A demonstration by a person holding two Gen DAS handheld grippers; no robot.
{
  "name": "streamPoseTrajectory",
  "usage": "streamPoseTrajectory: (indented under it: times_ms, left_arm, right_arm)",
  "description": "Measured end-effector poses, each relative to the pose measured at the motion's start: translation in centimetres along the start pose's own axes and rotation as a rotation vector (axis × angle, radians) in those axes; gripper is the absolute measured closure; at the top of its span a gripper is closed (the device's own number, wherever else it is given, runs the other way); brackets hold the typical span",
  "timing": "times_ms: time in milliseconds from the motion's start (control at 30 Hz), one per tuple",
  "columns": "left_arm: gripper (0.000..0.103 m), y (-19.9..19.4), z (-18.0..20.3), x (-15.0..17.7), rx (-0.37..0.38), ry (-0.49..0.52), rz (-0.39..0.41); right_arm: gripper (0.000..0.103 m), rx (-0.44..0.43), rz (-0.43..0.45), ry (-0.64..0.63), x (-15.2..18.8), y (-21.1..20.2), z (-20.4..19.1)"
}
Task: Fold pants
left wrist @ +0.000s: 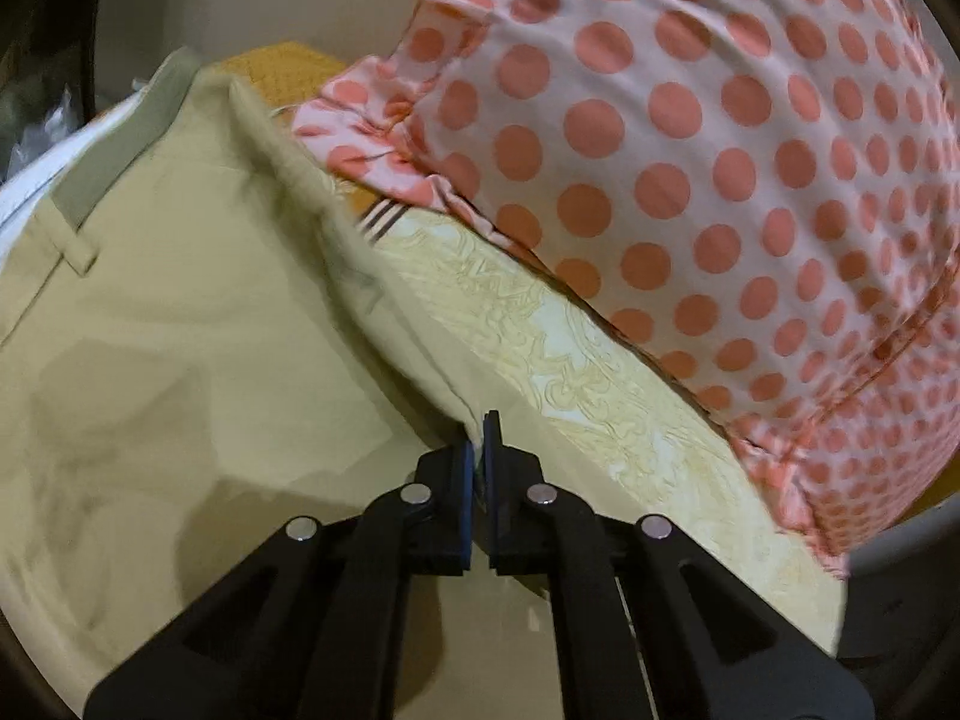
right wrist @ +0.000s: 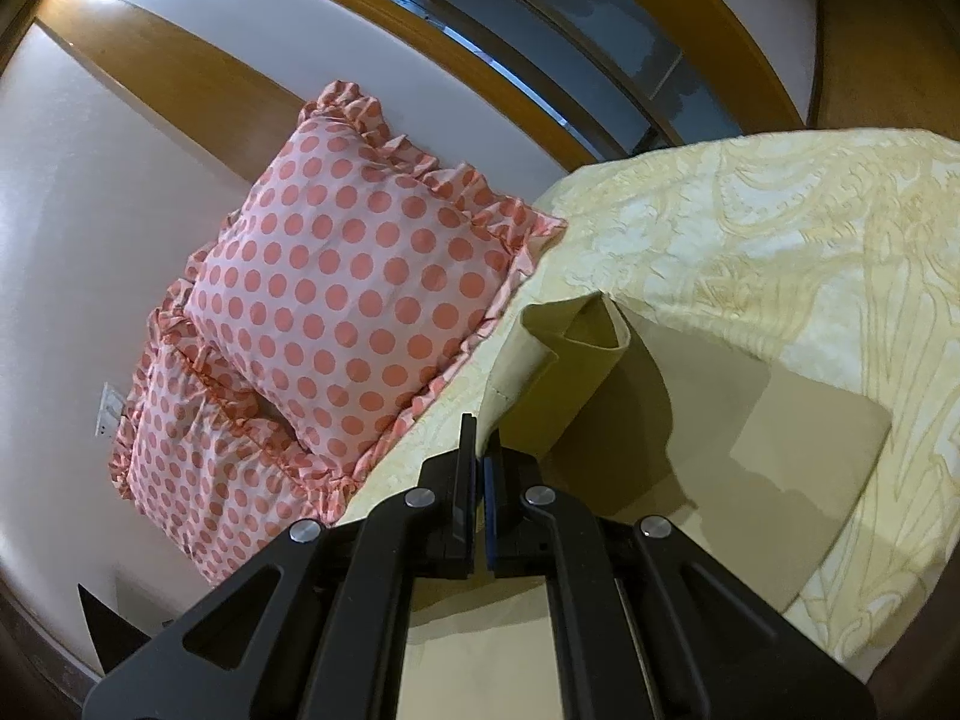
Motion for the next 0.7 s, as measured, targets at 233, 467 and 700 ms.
streamPoseTrajectory:
  times_ms: [233, 467, 700]
  left_arm:
    - [0.100, -14.9, -1.5, 8.3, 0.079, 0.155, 0.224]
    - [0.100, -20.1, -7.7, 20.8, 0.009, 0.110, 0.196]
    - [0.100, -19.9, -10.1, 25.1, -0.007, 0.069, 0.195]
  right_arm:
    - [0.101, 0.020, 0.049, -0.028, -0.9, -3.0, 0.3]
    - [0.101, 0.113, 0.003, 0.028, 0.2, -4.2, 4.8]
    - [0.101, 0.173, 0.004, 0.013, 1.1, -5.2, 6.0]
Point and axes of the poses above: each gripper's, at about its wrist camera, not at the fingertips, and y roughly the way its jaws point, z to its right, x to its underside, the point moved 1 cm from there along y, roughly the way its jaws point, and after that the axes turned 1 degree about -z, right-handed, at the moved point
